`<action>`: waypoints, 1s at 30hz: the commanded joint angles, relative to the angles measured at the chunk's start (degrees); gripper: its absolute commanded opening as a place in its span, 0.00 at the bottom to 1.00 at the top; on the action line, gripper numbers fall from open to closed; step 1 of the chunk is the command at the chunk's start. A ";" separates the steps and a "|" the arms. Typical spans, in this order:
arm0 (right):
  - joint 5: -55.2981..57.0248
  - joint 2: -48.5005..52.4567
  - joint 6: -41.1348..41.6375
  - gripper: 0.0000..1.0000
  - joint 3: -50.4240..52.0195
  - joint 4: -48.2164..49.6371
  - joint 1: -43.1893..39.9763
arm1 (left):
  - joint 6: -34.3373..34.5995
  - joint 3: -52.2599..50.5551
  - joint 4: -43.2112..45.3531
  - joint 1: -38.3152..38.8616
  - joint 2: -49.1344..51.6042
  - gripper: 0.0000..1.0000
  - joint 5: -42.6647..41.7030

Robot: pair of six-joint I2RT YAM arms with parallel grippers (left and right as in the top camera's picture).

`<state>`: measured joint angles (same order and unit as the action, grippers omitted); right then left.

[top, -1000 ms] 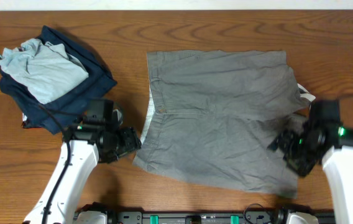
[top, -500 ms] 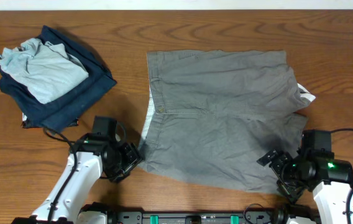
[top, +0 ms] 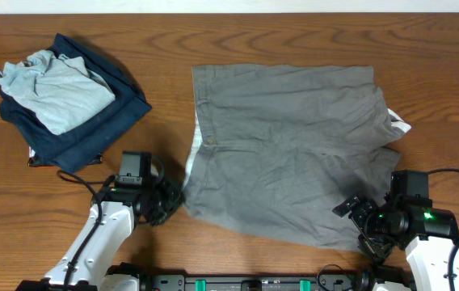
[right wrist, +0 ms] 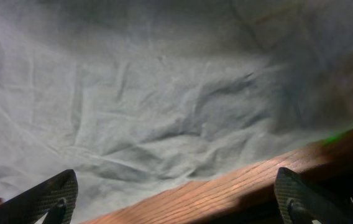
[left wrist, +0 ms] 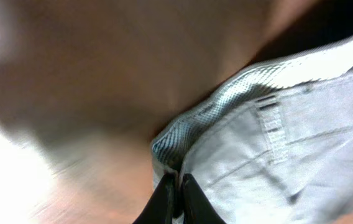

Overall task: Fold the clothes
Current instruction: 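Grasp the bottom left and bottom right corners of the shorts with both grippers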

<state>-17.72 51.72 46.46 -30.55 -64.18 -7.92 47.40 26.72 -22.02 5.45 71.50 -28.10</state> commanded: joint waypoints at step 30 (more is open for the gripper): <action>6.45 22.56 -8.92 0.01 3.43 21.68 4.24 | 0.96 0.94 0.68 0.13 -0.02 0.06 -1.44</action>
<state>-13.41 71.26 38.89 -27.18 -45.10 -4.23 49.25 26.98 -22.50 5.45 71.50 -30.02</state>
